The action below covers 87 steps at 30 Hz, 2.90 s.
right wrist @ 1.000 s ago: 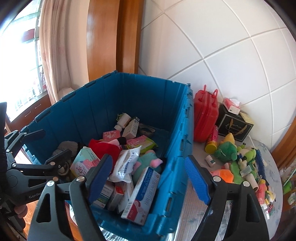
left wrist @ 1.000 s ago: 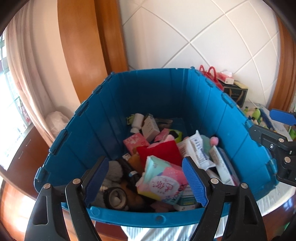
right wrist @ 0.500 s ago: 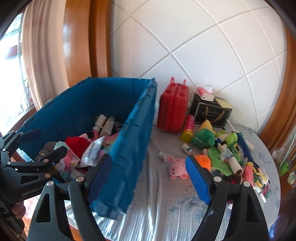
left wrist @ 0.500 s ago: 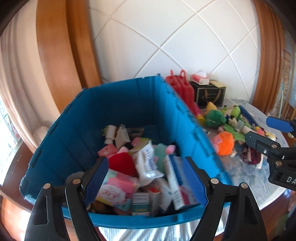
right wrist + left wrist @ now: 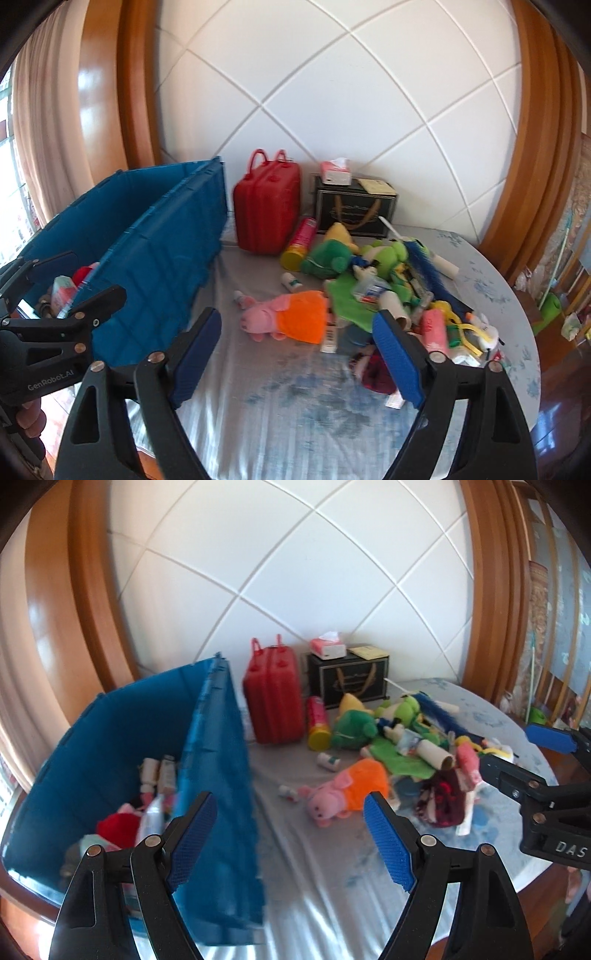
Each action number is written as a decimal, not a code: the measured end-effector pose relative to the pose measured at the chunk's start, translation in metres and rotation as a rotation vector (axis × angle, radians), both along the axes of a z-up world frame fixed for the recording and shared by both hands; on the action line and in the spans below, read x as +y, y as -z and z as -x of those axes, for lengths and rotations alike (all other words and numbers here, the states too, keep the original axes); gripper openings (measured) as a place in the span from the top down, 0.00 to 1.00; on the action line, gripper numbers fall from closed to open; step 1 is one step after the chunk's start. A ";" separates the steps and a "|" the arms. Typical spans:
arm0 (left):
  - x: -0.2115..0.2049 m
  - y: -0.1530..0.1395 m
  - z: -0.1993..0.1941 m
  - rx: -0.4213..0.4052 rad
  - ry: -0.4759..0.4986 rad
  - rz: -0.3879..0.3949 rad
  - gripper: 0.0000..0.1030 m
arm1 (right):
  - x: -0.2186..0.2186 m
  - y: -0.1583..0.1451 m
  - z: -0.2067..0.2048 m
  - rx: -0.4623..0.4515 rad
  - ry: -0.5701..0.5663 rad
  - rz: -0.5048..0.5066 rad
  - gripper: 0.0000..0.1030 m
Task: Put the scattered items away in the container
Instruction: 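Move both tools back toward the remaining pile on the table, then grasp the dark maroon sock with left tool while right tool grasps pink medicine box, then lift and carry the sock and medicine box over the blue crate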
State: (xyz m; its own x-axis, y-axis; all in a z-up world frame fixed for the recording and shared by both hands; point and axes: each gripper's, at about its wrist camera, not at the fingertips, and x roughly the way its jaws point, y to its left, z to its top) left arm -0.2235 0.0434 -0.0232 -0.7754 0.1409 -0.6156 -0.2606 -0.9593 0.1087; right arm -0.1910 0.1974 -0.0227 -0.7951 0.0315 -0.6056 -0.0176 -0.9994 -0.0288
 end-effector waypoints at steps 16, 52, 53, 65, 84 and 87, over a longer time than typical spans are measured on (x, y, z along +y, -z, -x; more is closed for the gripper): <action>0.156 0.096 0.013 -0.170 0.009 0.029 0.20 | 0.248 0.097 -0.029 -0.183 0.271 0.130 0.06; 0.269 0.263 0.094 -0.412 0.120 0.132 0.77 | 0.252 0.262 0.056 -0.512 0.119 0.264 0.40; 0.264 0.262 0.092 -0.409 0.115 0.137 0.77 | 0.247 0.264 0.061 -0.512 0.108 0.267 0.40; 0.266 0.273 0.100 -0.385 0.110 0.136 0.51 | 0.230 0.285 0.095 -0.529 0.092 0.259 0.52; 0.248 0.194 0.075 -0.267 0.099 0.040 0.80 | 0.241 0.220 0.086 -0.420 0.035 0.231 0.73; 0.237 0.171 0.073 -0.219 0.073 0.034 0.81 | 0.232 0.198 0.081 -0.372 0.001 0.218 0.73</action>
State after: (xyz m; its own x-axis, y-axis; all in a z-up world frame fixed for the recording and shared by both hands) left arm -0.2965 0.2808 -0.1945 -0.6113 0.1680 -0.7734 -0.3497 -0.9340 0.0736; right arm -0.2724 0.4294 -0.2209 -0.5216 -0.1281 -0.8435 -0.0467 -0.9829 0.1781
